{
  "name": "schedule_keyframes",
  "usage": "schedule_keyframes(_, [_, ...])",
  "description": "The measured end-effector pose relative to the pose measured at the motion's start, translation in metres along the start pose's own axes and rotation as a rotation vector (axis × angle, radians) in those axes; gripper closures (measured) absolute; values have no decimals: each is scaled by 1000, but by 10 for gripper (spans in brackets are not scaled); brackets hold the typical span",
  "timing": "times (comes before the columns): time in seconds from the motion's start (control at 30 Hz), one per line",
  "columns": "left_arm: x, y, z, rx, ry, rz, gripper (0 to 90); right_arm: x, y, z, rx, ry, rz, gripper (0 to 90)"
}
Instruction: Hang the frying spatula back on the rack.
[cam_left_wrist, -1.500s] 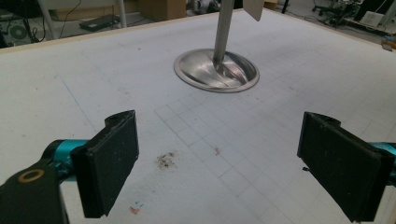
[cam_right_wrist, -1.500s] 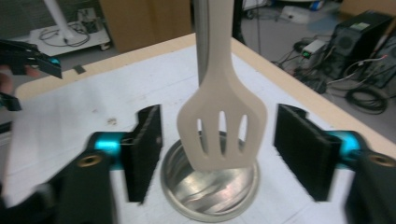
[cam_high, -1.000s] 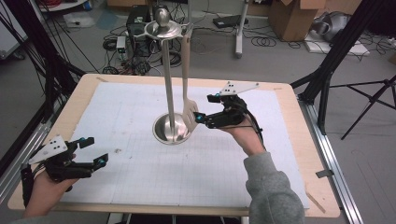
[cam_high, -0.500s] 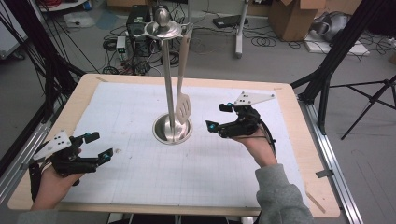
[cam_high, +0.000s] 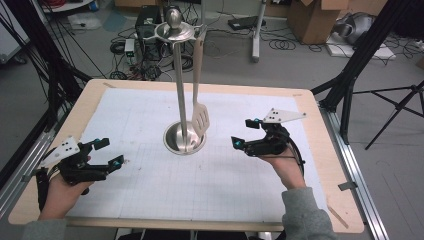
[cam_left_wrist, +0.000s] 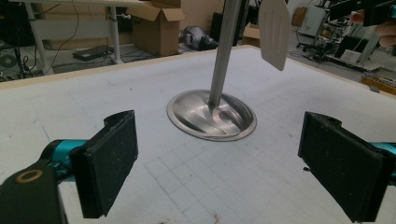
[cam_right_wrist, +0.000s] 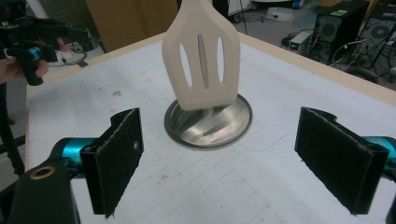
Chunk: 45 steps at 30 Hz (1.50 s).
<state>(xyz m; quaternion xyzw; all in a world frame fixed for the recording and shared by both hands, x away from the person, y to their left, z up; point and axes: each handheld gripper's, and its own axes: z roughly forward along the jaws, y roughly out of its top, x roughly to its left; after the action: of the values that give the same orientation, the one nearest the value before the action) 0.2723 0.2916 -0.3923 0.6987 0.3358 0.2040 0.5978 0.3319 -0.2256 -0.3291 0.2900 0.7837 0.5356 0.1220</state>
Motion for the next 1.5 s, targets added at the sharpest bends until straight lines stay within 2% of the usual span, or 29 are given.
schedule_keyframes(0.3, [3,1,2,-24,5,-13,125,-5,-18,-17,-13,-46,12,145])
schedule_keyframes(0.53, [4,1,6,-17,1,-12,126,-8,-32,-28,-31,-79,25,145])
schedule_keyframes(0.97, [6,1,7,-13,9,-15,126,-15,-56,-50,-64,-111,75,145])
schedule_keyframes(1.37, [7,0,6,-19,16,-20,126,-16,-77,-71,-89,-168,82,144])
schedule_keyframes(1.5, [7,0,6,-17,18,-20,126,-17,-82,-75,-99,-174,92,144])
